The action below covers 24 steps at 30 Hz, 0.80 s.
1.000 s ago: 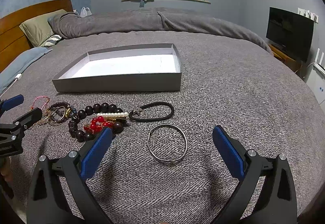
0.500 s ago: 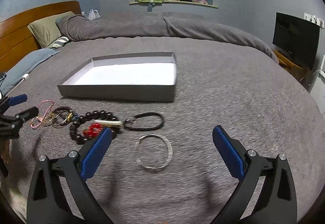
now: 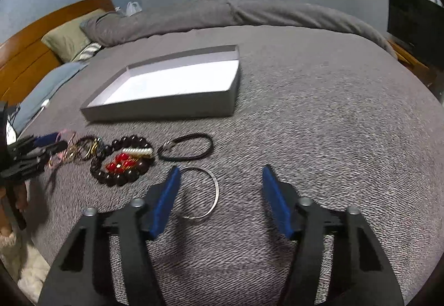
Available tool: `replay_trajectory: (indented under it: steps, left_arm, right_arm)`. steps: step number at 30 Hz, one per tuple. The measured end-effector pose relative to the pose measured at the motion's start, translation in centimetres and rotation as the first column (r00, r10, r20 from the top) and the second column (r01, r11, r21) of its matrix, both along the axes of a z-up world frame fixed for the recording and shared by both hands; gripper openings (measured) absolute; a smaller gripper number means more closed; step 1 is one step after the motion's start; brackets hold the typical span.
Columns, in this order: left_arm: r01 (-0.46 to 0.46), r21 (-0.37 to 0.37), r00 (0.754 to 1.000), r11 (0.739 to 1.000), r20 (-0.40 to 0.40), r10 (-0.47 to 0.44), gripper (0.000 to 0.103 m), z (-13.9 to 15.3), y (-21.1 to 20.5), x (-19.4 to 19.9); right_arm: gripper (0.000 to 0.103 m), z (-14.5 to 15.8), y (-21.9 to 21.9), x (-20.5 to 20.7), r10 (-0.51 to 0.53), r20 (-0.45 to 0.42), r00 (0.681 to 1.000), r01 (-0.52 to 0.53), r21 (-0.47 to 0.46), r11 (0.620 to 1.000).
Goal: Organize jewelry
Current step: 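Grasp the pink string bracelet with the left tool while the right tool grasps the silver bangle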
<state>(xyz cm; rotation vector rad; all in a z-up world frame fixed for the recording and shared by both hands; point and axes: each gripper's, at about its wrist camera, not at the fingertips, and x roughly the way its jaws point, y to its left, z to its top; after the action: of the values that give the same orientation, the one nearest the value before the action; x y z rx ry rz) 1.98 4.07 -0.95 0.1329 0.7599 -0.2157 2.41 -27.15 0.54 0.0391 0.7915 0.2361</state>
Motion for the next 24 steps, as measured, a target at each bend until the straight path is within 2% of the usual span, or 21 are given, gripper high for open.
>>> replay_trajectory:
  steps: [5,9,11,16,24]
  left_arm:
    - [0.006,-0.001,1.000,1.000,-0.005,-0.006,0.024,-0.2,0.1,0.0]
    - [0.018,-0.009,1.000,1.000,-0.008,-0.018,0.010,-0.3,0.0,-0.1]
    - [0.023,-0.006,1.000,1.000,-0.003,-0.023,0.006,-0.2,-0.2,-0.2]
    - [0.021,-0.014,0.999,1.000,0.046,-0.020,0.006,1.1,-0.2,-1.0]
    - [0.007,-0.016,0.990,1.000,0.144,-0.004,0.006,6.5,0.0,-1.0]
  right_arm:
    - [0.028,-0.7,0.8,0.0,0.007,-0.031,0.999,-0.008,-0.027,1.000]
    - [0.020,-1.4,1.2,0.2,0.008,-0.047,0.999,-0.010,-0.059,0.998]
    - [0.003,-1.2,1.4,-0.1,0.001,-0.027,1.000,-0.003,-0.080,0.997]
    - [0.003,-0.2,1.1,-0.8,-0.011,0.028,1.000,0.012,-0.055,0.998]
    - [0.003,3.6,1.3,-1.1,-0.052,0.161,0.986,0.062,-0.059,0.996]
